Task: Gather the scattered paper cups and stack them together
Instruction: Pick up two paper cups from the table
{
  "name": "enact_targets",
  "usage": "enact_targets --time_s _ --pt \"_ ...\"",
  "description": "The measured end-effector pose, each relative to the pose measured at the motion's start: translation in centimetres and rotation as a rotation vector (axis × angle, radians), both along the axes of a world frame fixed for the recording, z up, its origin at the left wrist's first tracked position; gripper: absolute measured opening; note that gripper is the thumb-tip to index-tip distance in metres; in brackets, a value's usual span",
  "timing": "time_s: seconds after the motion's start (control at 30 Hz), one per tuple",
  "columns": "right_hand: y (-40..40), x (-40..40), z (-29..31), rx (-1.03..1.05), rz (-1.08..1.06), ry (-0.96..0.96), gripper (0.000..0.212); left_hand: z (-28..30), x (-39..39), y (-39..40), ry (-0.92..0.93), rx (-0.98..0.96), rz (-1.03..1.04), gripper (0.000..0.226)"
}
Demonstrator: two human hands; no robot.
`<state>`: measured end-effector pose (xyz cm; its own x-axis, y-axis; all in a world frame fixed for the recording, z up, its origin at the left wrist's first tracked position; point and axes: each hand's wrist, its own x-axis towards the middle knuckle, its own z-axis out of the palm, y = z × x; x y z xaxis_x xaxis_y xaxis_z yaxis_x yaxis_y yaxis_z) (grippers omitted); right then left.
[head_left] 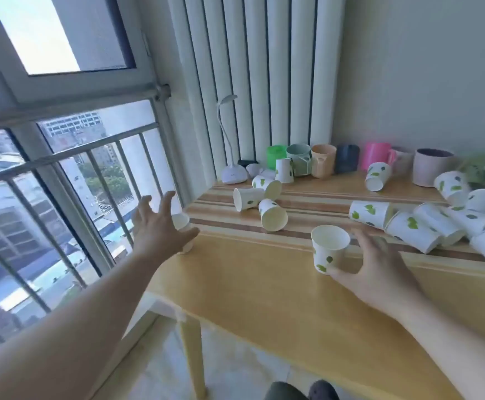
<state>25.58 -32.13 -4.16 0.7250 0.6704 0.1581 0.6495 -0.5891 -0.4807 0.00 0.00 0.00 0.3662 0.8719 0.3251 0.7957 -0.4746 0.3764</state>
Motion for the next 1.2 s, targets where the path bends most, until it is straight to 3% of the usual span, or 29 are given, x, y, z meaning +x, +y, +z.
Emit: enact_targets --time_s 0.1,0.17,0.3,0.47,0.67,0.87,1.03,1.2 --pt "2.2 1.1 -0.1 0.074 0.030 0.126 0.113 -1.1 0.6 1.1 -0.180 -0.272 0.027 0.108" --pt "3.4 1.5 -0.3 0.056 0.058 0.178 0.120 -1.9 1.8 0.8 -0.262 -0.320 0.000 0.104" --pt "3.9 1.7 -0.6 0.180 0.038 0.214 0.103 -2.2 5.9 -3.9 -0.361 -0.353 -0.170 0.112" --pt "0.0 3.4 0.5 0.216 0.029 0.198 0.100 -2.9 11.7 -12.5 -0.307 -0.401 -0.483 0.112" --pt "-11.6 7.6 0.4 0.247 -0.179 0.176 0.094 -3.9 19.3 -22.6 -0.289 -0.483 -0.716 0.108" --pt "-18.8 9.2 -0.7 0.332 -0.320 0.175 0.095 -5.2 23.3 -28.9 -0.444 -0.605 -0.773 0.103" --pt "-19.8 8.8 -2.4 0.392 -0.355 0.284 0.077 -6.6 23.9 -30.7 -0.278 -0.572 -0.770 0.084" --pt "-18.9 8.6 -2.1 0.526 -0.357 0.348 0.064 -6.8 24.0 -30.8 -0.221 -0.496 -0.750 0.080"
